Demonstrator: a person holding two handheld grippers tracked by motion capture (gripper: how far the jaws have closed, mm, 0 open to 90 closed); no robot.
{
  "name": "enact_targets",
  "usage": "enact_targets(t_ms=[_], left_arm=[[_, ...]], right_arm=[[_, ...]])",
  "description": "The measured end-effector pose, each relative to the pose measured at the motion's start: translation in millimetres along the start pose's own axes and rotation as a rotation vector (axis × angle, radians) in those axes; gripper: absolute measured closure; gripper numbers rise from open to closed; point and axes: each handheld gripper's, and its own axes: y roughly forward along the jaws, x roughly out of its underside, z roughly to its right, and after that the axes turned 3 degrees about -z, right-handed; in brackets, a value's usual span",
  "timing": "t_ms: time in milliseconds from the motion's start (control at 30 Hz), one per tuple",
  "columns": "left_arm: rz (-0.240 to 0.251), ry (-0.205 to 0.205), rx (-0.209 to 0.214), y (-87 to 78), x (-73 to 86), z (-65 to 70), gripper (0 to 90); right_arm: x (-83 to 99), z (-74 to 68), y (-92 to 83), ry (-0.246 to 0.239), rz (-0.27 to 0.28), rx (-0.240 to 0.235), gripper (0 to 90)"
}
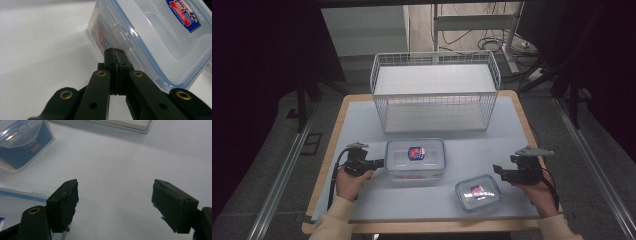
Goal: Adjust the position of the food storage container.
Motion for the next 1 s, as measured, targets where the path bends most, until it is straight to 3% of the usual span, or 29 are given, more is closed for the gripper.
enact_targets(t_ms=[300, 567, 733, 1000], left_arm=[[-0.018, 0.019, 0.041, 28.4, -14.3, 25.8, 89.9], [-0.034, 0.04, 0.055, 41.0, -18.3, 39.1, 89.8], [-0.001, 0.028, 0.075, 32.8, -19.1, 35.9, 89.9], [0.036, 0.036, 0.072, 9.4, -11.1, 31.5, 89.8]], right_arm=[[-0.4, -0.8, -0.4, -0.004, -0.001, -0.001, 21.5], [-0.3, 0.2, -1.1, -0.002, 0.002, -0.002, 21.5], [-0.3, 0.0, -1.4, 0.004, 0.005, -0.014, 21.5], [-0.9, 1.3, -3.9, 0.02, 0.019, -0.035, 21.5]])
